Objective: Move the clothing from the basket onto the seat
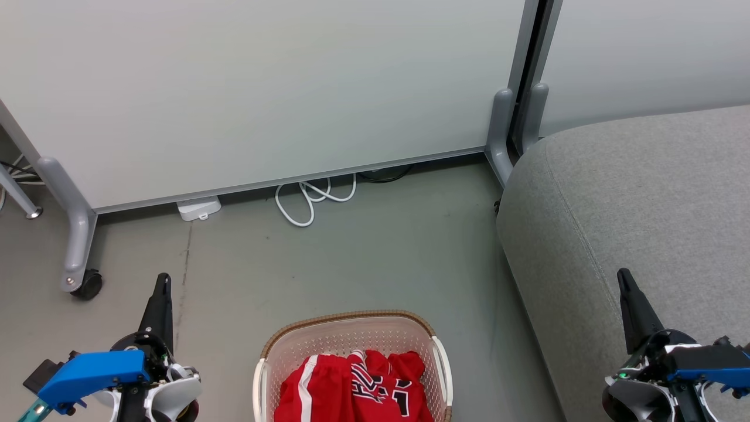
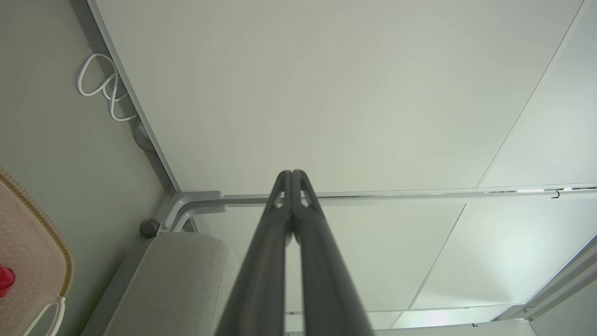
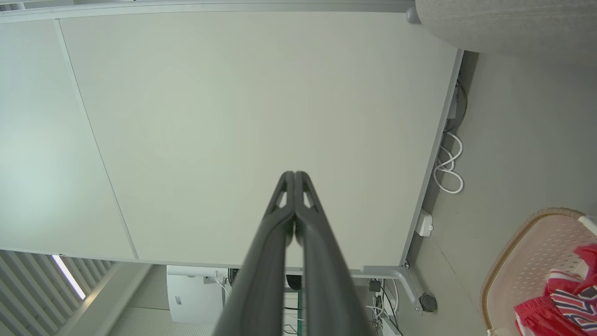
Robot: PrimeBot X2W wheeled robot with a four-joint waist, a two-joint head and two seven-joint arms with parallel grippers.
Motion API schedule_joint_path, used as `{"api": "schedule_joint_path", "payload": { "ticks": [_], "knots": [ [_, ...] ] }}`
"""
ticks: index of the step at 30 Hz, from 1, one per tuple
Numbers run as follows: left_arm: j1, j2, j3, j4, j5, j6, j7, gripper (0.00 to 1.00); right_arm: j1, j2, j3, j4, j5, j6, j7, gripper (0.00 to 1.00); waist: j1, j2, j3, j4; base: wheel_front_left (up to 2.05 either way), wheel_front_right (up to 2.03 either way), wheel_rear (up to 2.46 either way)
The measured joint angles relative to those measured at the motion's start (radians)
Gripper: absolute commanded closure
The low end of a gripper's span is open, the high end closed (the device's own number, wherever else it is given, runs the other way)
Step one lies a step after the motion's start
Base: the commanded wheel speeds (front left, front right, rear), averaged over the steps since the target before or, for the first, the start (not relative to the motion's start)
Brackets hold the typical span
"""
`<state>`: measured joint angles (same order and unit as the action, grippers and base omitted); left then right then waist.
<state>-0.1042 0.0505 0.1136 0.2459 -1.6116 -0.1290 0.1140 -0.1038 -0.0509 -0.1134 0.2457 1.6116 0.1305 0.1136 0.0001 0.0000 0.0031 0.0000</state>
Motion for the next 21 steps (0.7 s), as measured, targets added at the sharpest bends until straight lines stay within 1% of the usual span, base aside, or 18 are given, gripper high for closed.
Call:
{"api": "schedule_joint_path", "payload": {
  "ticks": [4, 5, 12, 18, 21],
  "knots": [
    [0.000, 0.000, 0.000, 0.000, 0.000, 0.000, 0.000, 1.00, 0.000, 0.000, 0.000, 0.000, 0.000, 0.000, 0.000, 1.00, -0.0001, 0.0000, 0.000, 0.000, 0.00, 0.00, 0.00],
    [0.001, 0.000, 0.000, 0.002, 0.000, 0.000, 0.000, 0.00, 0.001, 0.000, 0.000, 0.001, 0.000, 0.000, 0.000, 0.00, 0.0000, 0.0000, 0.000, 0.000, 0.00, 0.00, 0.00],
    [0.068, -0.016, -0.002, 0.063, 0.001, 0.001, -0.004, 0.00, 0.049, 0.008, 0.006, 0.062, 0.000, -0.002, -0.004, 0.00, 0.0000, 0.0000, 0.000, 0.000, 0.00, 0.00, 0.00],
    [0.071, -0.016, -0.026, 0.064, 0.004, 0.001, -0.032, 0.00, 0.051, 0.009, 0.029, 0.061, -0.012, -0.002, -0.032, 0.00, 0.0000, 0.0000, 0.000, 0.000, 0.00, 0.00, 0.00],
    [0.068, -0.016, -0.033, 0.064, 0.030, 0.001, -0.047, 0.00, 0.051, 0.009, 0.037, 0.061, -0.033, -0.002, -0.048, 0.00, -0.0001, 0.0000, 0.000, 0.000, 0.00, 0.00, 0.00]
  ]
}}
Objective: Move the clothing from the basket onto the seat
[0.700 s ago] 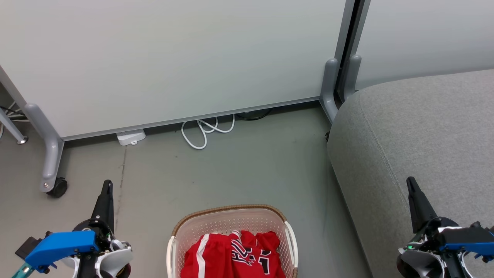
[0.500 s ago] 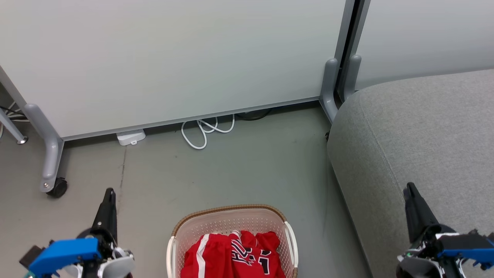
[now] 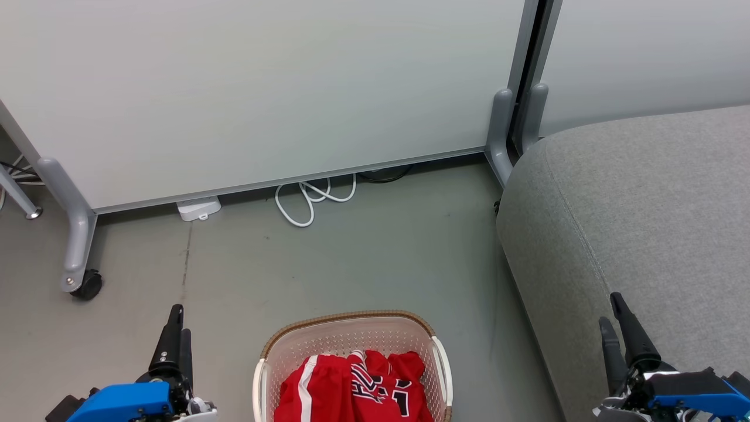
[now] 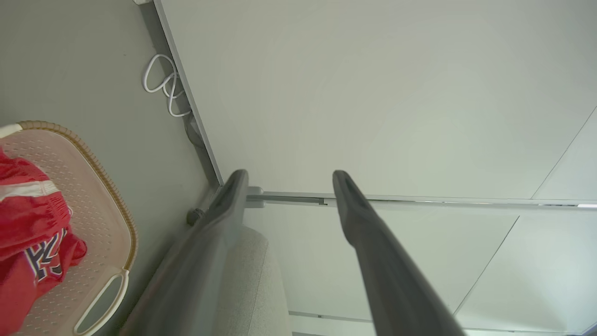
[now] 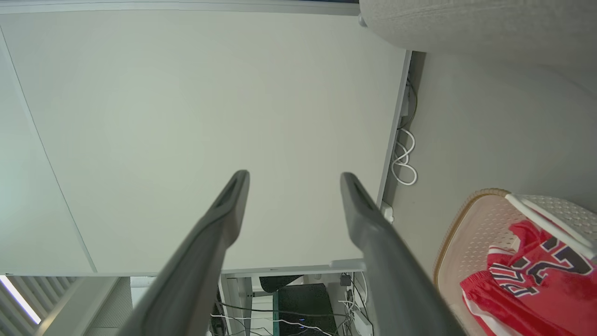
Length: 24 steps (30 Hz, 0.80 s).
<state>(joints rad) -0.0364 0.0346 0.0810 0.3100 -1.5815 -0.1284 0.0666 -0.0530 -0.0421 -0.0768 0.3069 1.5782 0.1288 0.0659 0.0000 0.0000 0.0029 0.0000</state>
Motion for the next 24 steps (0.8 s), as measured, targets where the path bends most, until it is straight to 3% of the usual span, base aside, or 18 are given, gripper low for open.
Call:
{"api": "schedule_joint_path", "payload": {
  "ticks": [24],
  "knots": [
    [-0.016, 0.002, -0.067, -0.032, 0.461, 0.040, -0.100, 0.00, -0.008, 0.000, 0.024, -0.029, -0.488, 0.000, -0.098, 0.00, 0.0000, 0.0000, 0.003, 0.001, 0.00, 0.00, 0.00]
  ]
}}
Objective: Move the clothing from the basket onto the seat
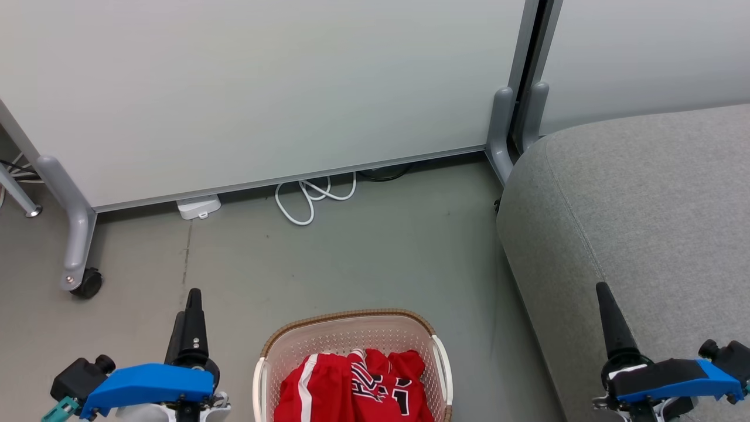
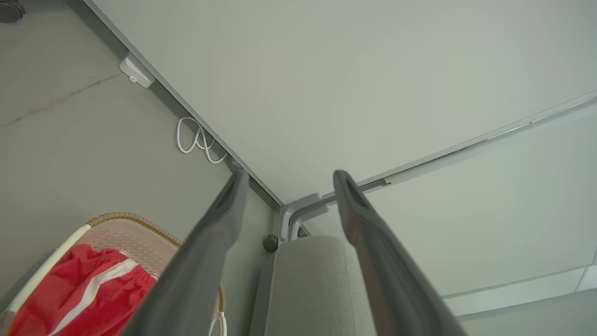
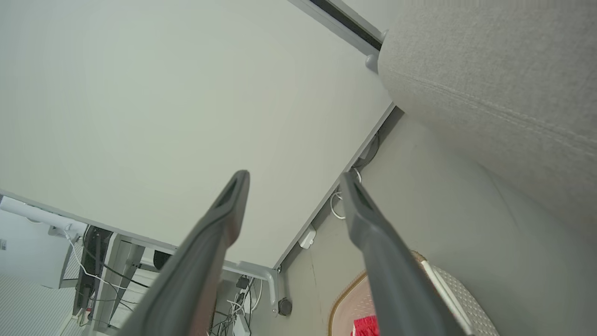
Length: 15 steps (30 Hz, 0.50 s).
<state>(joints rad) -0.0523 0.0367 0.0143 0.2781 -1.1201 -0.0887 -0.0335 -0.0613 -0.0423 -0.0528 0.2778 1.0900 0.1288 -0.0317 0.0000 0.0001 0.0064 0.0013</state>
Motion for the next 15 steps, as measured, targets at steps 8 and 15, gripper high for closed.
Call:
{"api": "schedule_joint_path", "payload": {
  "ticks": [8, 15],
  "knots": [
    [-0.008, 0.002, -0.014, -0.016, 0.152, 0.001, -0.028, 0.00, -0.008, 0.000, 0.013, -0.010, -0.159, 0.000, -0.029, 0.00, 0.0000, 0.0000, 0.003, 0.002, 0.00, 0.00, 0.00],
    [-0.011, 0.002, -0.025, -0.023, 0.263, 0.004, -0.049, 0.00, -0.015, -0.001, 0.023, -0.012, -0.266, 0.000, -0.050, 0.00, 0.0000, 0.0000, 0.005, 0.005, 0.00, 0.00, 0.00]
  ]
}}
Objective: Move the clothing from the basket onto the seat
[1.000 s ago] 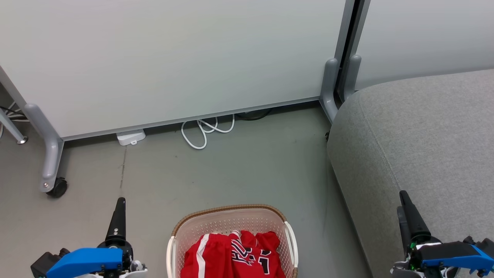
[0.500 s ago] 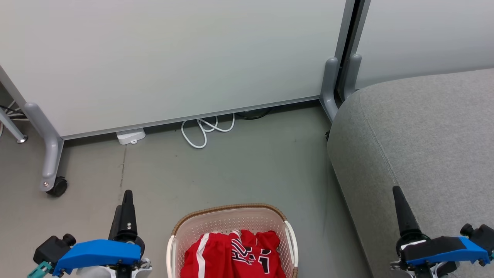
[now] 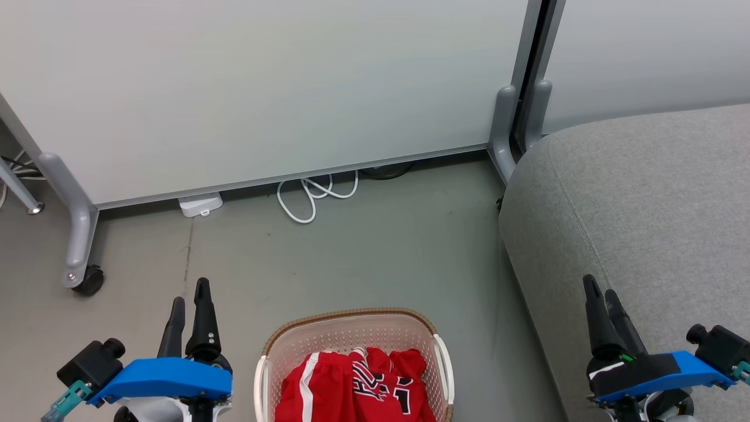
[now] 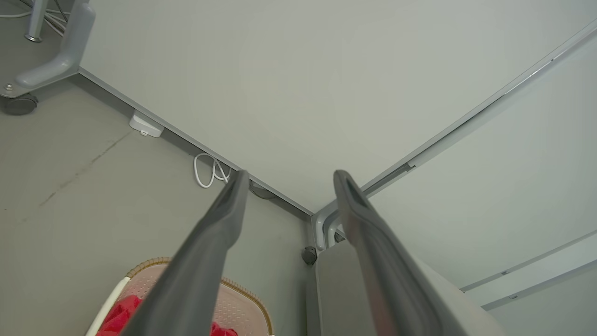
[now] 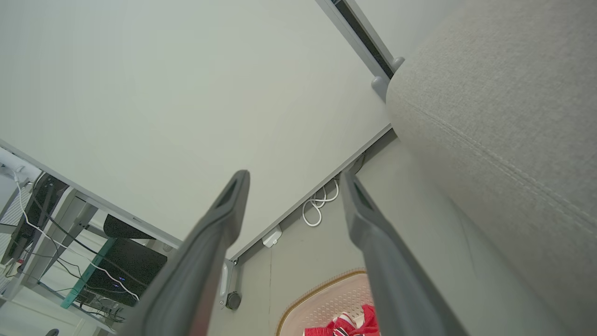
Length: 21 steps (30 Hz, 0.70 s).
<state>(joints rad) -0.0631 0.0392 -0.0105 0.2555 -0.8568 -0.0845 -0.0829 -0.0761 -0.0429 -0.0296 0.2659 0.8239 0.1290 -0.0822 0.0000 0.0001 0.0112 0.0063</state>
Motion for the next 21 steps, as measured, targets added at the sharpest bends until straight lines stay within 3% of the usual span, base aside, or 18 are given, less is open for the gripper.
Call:
{"api": "schedule_joint_path", "payload": {
  "ticks": [21],
  "knots": [
    [-0.014, 0.002, -0.030, 0.037, 0.239, 0.005, -0.061, 0.00, -0.013, -0.001, 0.016, -0.003, -0.247, 0.000, -0.054, 0.00, 0.0000, 0.0000, 0.003, 0.005, 0.00, 0.00, 0.00]
  ]
}}
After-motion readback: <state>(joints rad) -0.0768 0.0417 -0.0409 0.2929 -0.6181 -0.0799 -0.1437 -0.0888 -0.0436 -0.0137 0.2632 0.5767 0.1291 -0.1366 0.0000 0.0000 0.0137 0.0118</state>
